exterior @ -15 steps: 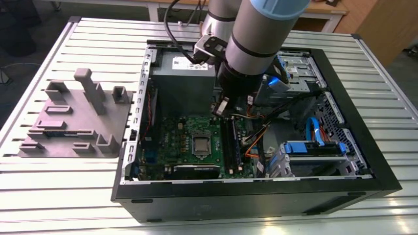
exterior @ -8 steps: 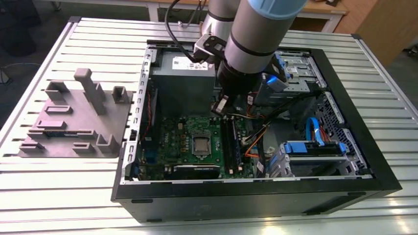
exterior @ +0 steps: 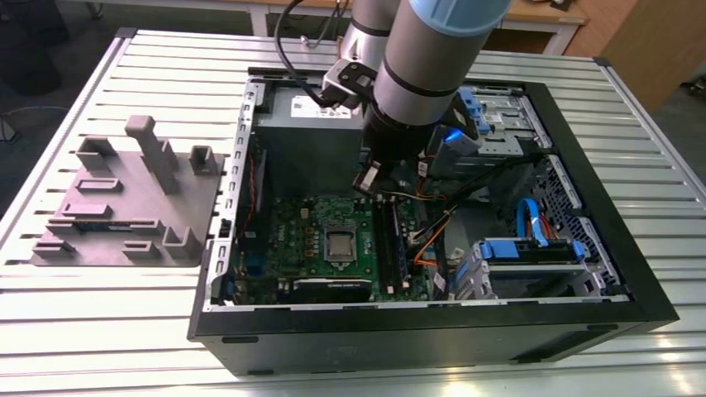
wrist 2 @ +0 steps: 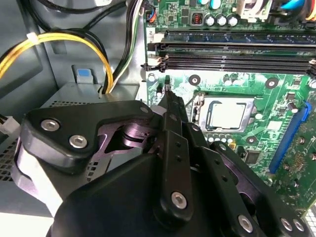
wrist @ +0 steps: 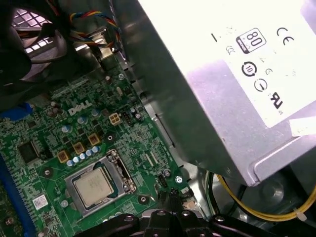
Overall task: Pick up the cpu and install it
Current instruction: 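Install the first cpu locking lever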
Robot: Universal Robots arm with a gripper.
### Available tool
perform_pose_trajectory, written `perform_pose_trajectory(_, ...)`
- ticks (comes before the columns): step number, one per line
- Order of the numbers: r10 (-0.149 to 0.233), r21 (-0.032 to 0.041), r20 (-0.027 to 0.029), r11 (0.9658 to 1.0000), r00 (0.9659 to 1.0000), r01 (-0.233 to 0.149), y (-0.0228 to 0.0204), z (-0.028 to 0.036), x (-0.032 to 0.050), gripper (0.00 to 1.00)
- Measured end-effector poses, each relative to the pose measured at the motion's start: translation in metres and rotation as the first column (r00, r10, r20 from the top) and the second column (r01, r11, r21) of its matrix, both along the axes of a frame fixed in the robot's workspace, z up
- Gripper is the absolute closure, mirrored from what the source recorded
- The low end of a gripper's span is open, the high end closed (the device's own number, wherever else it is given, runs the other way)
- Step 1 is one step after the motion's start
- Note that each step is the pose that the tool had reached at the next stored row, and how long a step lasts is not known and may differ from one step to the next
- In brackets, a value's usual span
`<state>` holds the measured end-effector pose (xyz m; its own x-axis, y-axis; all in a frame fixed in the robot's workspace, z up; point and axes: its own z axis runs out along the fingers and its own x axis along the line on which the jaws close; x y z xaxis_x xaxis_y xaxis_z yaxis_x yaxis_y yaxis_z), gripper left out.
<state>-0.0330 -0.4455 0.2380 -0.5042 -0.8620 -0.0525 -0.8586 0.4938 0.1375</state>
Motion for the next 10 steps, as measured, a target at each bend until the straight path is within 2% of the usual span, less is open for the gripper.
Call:
perform_pose_trajectory(4,0.024,-0.0023,0.0001,0.9997,0.9997,-0.024,-0.0007,-0.0002,-0.0005,0.90)
perform_pose_trajectory(5,0.027,-0.0055,-0.0001,0.9996,0.9996,-0.027,-0.0009,-0.0002,-0.0008,0.90)
perform_pose_trajectory(7,0.031,-0.0148,-0.0002,0.9994,0.9995,-0.031,-0.0018,-0.0003,-0.0011,0.90)
perform_pose_trajectory(10,0.032,-0.0361,-0.0010,0.9988,0.9995,-0.032,-0.0040,-0.0001,-0.0014,0.90)
